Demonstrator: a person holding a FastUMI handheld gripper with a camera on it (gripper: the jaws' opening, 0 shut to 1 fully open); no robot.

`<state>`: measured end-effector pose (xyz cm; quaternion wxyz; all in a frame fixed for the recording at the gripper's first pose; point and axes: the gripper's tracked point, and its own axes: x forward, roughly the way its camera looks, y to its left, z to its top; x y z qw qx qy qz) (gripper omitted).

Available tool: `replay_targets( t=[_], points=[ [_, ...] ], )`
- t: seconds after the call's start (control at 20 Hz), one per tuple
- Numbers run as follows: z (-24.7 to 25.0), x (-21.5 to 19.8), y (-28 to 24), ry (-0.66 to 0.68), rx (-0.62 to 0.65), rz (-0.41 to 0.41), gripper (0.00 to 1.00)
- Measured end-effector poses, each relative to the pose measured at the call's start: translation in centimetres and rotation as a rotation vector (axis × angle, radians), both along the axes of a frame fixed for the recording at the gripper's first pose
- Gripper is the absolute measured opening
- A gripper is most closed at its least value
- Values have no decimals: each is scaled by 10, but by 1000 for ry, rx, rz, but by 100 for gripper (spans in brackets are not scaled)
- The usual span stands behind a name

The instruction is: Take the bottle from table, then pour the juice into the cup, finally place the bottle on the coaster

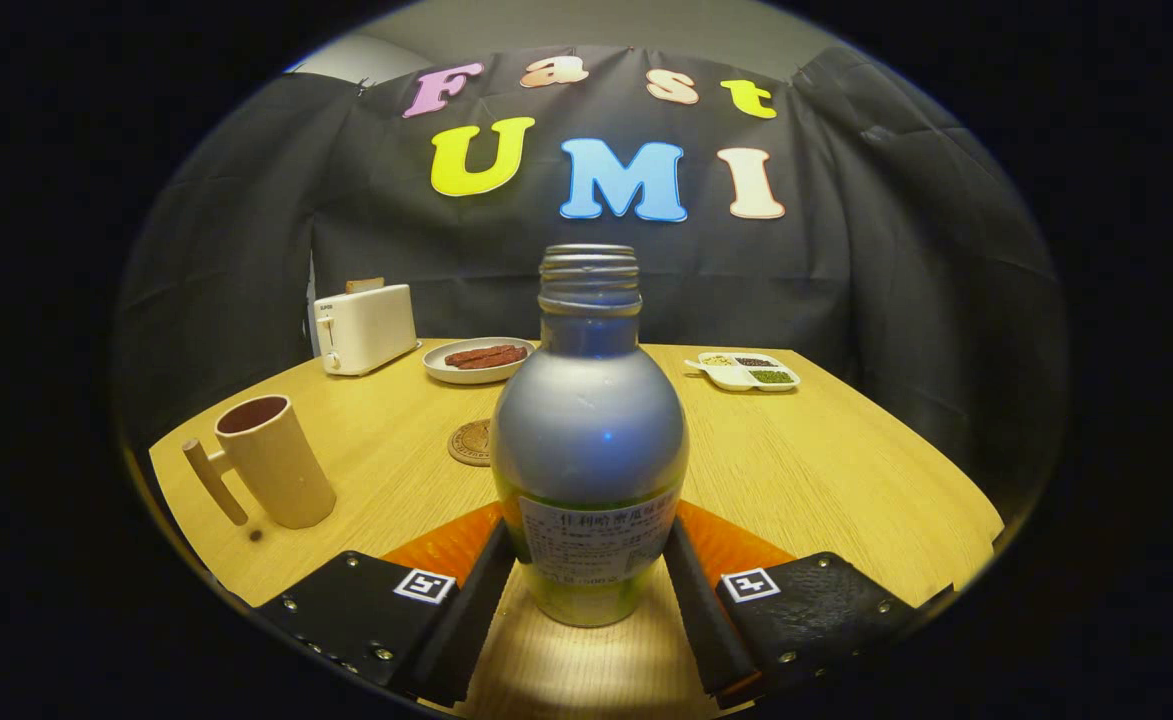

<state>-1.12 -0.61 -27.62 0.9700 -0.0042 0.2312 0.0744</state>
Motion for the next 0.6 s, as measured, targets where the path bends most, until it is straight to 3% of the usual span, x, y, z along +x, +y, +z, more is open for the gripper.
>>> replay_targets(
  t=[0.25,0.6],
  points=[
    [-2,6,-7,29,-19,-53,79],
    [2,7,-2,35,-54,-13,66]
  ],
)
